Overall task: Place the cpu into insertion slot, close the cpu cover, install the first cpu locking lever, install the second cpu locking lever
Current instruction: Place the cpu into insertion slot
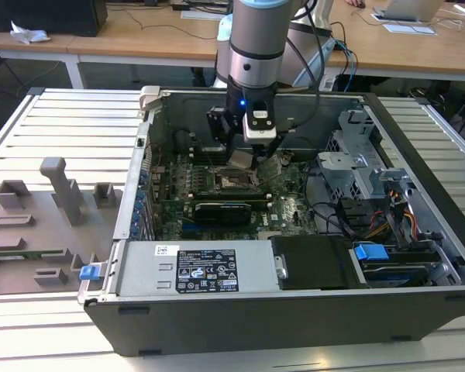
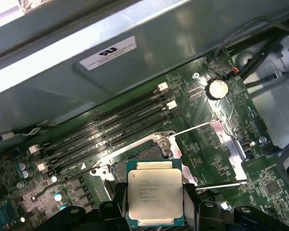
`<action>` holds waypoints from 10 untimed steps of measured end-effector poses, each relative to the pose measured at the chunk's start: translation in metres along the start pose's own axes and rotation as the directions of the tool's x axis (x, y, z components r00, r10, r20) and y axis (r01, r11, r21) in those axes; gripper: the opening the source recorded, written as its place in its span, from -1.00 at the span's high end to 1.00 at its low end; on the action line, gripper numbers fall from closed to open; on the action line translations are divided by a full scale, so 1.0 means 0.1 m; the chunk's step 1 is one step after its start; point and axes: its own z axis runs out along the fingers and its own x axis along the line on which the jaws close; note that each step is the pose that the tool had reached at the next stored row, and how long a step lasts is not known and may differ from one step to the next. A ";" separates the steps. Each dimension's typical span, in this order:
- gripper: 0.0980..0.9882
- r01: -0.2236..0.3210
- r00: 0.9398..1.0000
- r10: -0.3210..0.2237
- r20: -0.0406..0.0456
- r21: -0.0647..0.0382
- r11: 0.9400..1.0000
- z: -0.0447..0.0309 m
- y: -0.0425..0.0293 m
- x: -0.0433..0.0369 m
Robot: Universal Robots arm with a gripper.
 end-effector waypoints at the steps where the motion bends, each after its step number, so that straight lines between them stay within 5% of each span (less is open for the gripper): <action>1: 0.00 -0.017 1.000 0.017 0.000 0.000 1.000 0.001 0.000 0.000; 7: 0.00 -0.098 0.995 0.098 0.002 -0.002 0.995 0.004 0.000 0.000; 10: 0.00 -0.156 0.988 0.156 0.003 -0.003 0.988 0.006 0.000 0.000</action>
